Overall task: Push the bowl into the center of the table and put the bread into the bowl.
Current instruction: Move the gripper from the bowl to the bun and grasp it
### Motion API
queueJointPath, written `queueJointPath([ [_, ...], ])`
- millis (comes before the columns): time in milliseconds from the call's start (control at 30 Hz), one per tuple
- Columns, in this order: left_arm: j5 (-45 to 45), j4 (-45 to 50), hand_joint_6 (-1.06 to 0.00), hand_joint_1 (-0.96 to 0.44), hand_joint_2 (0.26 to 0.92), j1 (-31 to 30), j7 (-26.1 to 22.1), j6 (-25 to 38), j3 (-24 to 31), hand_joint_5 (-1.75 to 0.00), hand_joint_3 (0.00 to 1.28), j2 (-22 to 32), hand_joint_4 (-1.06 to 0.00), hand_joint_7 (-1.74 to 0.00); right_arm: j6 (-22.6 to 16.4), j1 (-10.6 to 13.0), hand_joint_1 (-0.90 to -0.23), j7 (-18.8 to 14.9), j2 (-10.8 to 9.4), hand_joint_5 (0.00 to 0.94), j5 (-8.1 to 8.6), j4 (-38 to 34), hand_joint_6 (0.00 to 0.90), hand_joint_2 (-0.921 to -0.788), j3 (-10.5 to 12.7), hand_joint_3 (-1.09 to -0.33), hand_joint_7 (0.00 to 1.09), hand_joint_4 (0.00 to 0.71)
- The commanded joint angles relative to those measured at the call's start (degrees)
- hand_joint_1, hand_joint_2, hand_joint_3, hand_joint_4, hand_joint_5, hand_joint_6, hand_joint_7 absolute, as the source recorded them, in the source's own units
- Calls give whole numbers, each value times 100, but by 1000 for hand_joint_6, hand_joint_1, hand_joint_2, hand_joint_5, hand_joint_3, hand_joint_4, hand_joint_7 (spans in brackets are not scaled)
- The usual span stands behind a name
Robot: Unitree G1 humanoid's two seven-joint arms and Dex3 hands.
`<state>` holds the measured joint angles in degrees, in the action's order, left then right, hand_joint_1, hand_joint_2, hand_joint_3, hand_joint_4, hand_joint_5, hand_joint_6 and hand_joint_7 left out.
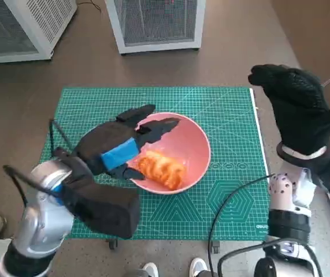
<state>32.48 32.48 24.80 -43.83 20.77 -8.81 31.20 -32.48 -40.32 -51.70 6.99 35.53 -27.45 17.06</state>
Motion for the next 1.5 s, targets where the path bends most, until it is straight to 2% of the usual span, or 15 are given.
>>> queueJointPath([
  [33, -292, 703, -188, -253, 733, -369, -255, 297, 638, 1, 0, 337, 1, -1, 72, 212, -521, 61, -50, 1, -46, 89, 378, -921, -44, -534, 1, 273],
  [167, -480, 1146, -189, -174, 715, -666, -455, 582, 1097, 1, 1, 583, 1, -1, 116, 263, -522, 71, -60, 1, -23, 165, 378, -921, -62, -533, 1, 272],
  [300, -714, 1677, -188, -115, 709, -1131, -831, 1036, 1808, 1, 1, 952, 1, -1, 145, 311, -522, 82, -70, 0, -8, 230, 377, -921, -65, -532, 0, 272],
  [500, -917, 2152, -184, -68, 707, -1819, -1190, 1455, 2618, 1, 0, 1377, 1, 0, 213, 367, -519, 116, -68, 0, 12, 316, 376, -921, -72, -531, 0, 270],
  [733, -1149, 2533, -183, -45, 706, -2492, -1384, 1735, 3228, 1, 0, 1576, 1, 0, 260, 389, -518, 108, -79, 0, 37, 346, 374, -921, -67, -529, 0, 266],
  [933, -1369, 2617, -198, -63, 707, -2863, -1461, 1905, 3468, -4, 1, 1721, -8, -7, 260, 384, -518, 90, -89, 0, 35, 306, 371, -921, -62, -528, 0, 262],
  [1067, -1428, 2551, -214, -68, 707, -3015, -1395, 1970, 3442, -13, 0, 1798, -33, -14, 275, 385, -518, 83, -90, 0, 32, 289, 369, -921, -67, -528, 0, 260],
  [1333, -1368, 2375, -242, -77, 708, -3150, -1112, 2037, 3109, -18, 1, 1856, -76, -21, 304, 381, -519, 72, -68, 0, 15, 271, 365, -921, -76, -528, 0, 258],
  [1500, -1232, 2213, -250, -89, 712, -3102, -881, 2118, 2697, -15, 3, 1937, -87, -20, 334, 364, -522, 58, -30, 1, 21, 246, 365, -921, -61, -528, 0, 260],
])
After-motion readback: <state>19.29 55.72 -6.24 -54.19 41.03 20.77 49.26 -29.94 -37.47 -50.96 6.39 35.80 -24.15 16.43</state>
